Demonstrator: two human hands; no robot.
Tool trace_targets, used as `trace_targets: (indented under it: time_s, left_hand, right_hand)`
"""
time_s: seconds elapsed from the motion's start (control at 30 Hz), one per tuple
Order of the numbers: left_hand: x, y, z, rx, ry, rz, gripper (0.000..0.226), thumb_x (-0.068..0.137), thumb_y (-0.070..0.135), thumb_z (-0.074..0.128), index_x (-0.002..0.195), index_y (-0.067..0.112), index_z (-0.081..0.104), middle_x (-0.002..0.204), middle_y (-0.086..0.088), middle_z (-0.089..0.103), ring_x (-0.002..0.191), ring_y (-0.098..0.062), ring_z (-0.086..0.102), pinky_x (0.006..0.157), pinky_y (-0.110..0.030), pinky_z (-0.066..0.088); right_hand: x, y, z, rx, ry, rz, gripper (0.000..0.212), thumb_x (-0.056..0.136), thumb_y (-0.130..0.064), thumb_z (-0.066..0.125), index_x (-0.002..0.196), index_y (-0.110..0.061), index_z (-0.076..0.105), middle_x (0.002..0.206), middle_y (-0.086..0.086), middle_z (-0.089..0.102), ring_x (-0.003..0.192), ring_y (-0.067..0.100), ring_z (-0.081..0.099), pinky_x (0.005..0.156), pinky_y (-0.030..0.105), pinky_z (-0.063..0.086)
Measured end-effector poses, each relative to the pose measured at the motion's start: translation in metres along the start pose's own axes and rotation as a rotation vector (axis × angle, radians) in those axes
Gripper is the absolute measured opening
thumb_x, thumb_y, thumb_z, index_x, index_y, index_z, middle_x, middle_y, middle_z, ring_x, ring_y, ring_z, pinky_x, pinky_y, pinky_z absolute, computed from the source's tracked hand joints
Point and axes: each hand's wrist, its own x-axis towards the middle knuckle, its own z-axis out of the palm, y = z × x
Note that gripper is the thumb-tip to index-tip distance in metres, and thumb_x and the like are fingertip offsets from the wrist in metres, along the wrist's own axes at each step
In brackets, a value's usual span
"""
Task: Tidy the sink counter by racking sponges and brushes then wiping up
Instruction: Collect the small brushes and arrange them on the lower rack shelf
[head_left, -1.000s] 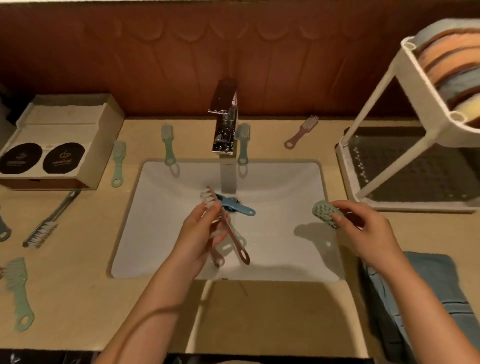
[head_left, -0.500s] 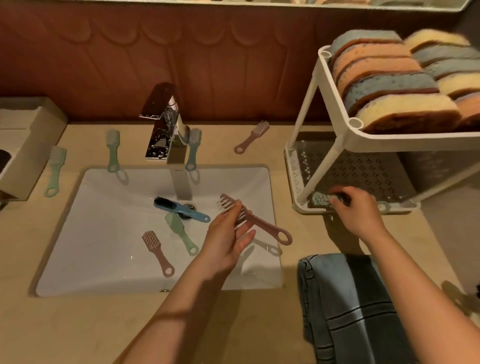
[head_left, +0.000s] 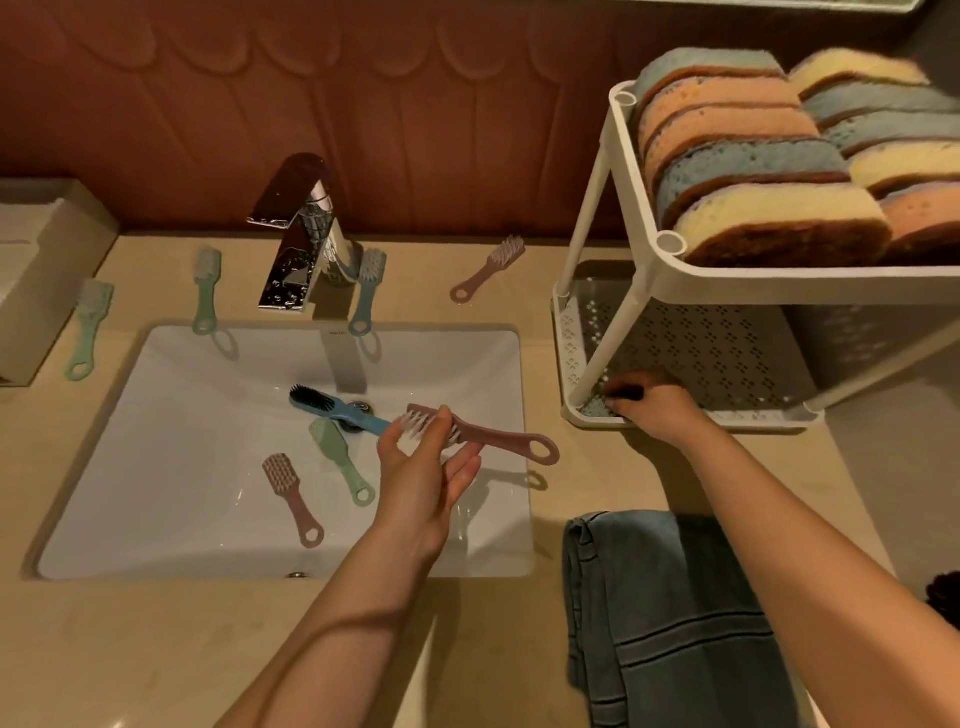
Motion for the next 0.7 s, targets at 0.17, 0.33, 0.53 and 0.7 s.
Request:
trace_targets:
  time_s: [0.17, 0.33, 0.53, 0.7]
  left_hand:
    - [-0.001, -0.001, 0.003, 0.058, -0.019, 0.042, 0.03, 0.089, 0.019, 0.061, 0.113, 0.024, 0.044, 0.092, -0.005, 0.064, 0.067, -0.017, 0.071, 0.057, -0.022, 0.057]
    - [0.001, -0.007, 0.002, 0.299, -0.012, 0.123, 0.016, 0.086, 0.026, 0.064, 0.092, 0.02, 0.051, 0.094, -0.004, 0.067, 0.085, -0.018, 0.068, 0.064, -0.028, 0.052]
    - [0.005, -0.016, 0.018, 0.498, -0.014, 0.24, 0.019, 0.083, 0.027, 0.068, 0.075, 0.017, 0.053, 0.078, -0.005, 0.064, 0.074, -0.019, 0.059, 0.07, -0.035, 0.047]
    - [0.013, -0.03, 0.039, 0.619, -0.066, 0.256, 0.031, 0.083, 0.031, 0.067, 0.066, 0.014, 0.047, 0.064, -0.005, 0.058, 0.063, -0.018, 0.054, 0.063, -0.03, 0.043]
  right_hand:
    - [-0.006, -0.002, -0.007, 0.005, -0.054, -0.022, 0.025, 0.092, -0.025, 0.054, 0.114, -0.017, 0.064, 0.105, 0.008, 0.062, 0.091, 0.019, 0.052, 0.078, 0.028, 0.038]
    - [-0.019, 0.0, -0.008, 0.086, 0.014, -0.075, 0.027, 0.095, -0.021, 0.049, 0.118, -0.014, 0.062, 0.117, 0.011, 0.063, 0.108, 0.025, 0.055, 0.09, 0.032, 0.042]
    - [-0.058, -0.013, -0.014, 0.217, 0.155, -0.207, 0.025, 0.093, -0.019, 0.052, 0.116, -0.015, 0.063, 0.104, -0.004, 0.062, 0.095, 0.008, 0.054, 0.076, 0.017, 0.041]
    - [-0.085, -0.029, -0.002, 0.027, 0.114, -0.402, 0.033, 0.089, -0.03, 0.058, 0.12, -0.021, 0.06, 0.11, -0.007, 0.061, 0.106, 0.01, 0.051, 0.094, 0.03, 0.041]
